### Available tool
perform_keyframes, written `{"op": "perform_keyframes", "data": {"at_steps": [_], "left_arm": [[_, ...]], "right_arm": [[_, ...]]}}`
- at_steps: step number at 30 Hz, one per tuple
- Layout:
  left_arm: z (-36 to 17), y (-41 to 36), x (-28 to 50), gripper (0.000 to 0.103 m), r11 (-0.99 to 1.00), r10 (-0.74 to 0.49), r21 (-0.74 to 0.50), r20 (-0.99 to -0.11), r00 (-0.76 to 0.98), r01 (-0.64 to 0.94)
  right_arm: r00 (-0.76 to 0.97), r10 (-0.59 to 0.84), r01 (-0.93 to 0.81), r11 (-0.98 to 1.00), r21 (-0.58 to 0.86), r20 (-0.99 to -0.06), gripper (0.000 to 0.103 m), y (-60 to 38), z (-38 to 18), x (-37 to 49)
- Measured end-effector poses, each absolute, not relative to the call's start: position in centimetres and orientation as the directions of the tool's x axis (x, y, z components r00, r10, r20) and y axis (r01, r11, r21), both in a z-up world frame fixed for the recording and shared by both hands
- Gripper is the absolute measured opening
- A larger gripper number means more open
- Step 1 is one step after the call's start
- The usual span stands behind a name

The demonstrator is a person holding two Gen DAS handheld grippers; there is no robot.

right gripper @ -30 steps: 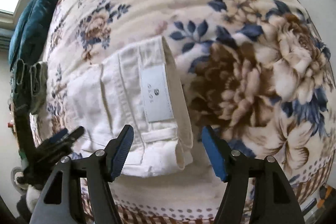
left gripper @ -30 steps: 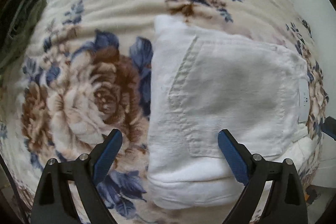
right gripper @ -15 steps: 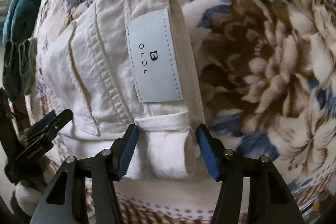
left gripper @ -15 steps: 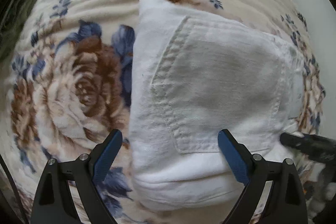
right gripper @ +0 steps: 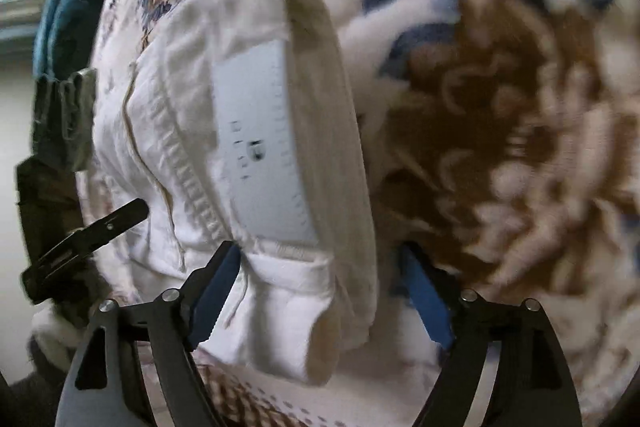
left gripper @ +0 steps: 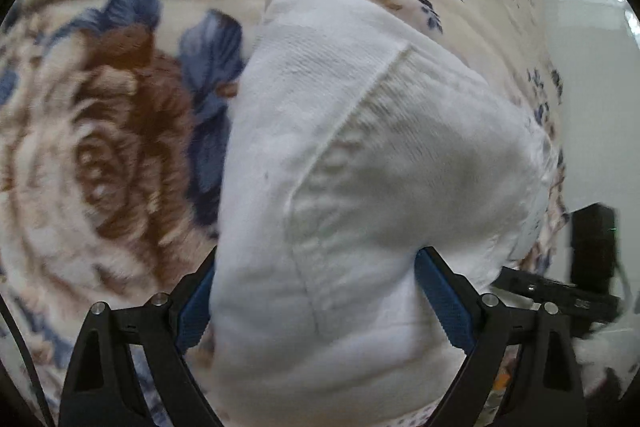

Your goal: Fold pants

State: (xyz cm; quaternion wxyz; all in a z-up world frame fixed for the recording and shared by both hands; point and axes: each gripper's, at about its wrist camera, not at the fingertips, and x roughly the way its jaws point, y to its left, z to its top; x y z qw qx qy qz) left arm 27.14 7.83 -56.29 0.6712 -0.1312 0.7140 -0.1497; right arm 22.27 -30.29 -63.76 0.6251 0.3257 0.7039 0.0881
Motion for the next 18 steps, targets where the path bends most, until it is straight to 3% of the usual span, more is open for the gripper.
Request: {"op": "perform_keyframes", "data": {"at_steps": [3, 5, 9, 12, 14, 18], "left_arm": [[-57.4, 7.8, 28.1, 0.101, 0.894, -0.447, -0.448, -0.891, -0.084, -0.002], [-57.8, 7.7, 28.6, 0.102, 0.881, -0.472, -0.473, -0.877, -0.093, -0.004], [-58.0, 8.1, 29.5, 0.103, 0.869, -0.493, -0.496, -0.864, -0.099, -0.005], [-58.1, 8.6, 29.3, 0.103, 0.855, -0.516, -0.519, -0.849, -0.113, -0.001], [-58.3, 8.6, 29.5, 0.103, 0.854, -0.514, -0.52, -0.848, -0.126, 0.013], [-58.7, 8.3, 30.2, 0.103, 0.848, -0.523, -0.531, -0.839, -0.147, 0.013]], "right_arm": [[0.052, 0.679, 0.388, 0.662, 0.642, -0.732, 0.098, -31.2, -65.6, 22.7], [0.082, 0.721, 0.403, 0.608, 0.684, -0.688, 0.098, -31.5, -65.8, 22.8], [0.14, 0.85, 0.358, 0.434, 0.826, -0.508, 0.095, -30.0, -65.2, 23.2], [0.092, 0.855, 0.34, 0.456, 0.823, -0.511, 0.094, -28.9, -66.3, 23.7], [0.061, 0.832, 0.39, 0.489, 0.78, -0.552, 0.081, -29.1, -67.8, 24.4], [0.043, 0.833, 0.393, 0.494, 0.776, -0.552, 0.082, -28.5, -68.2, 25.0]]}}
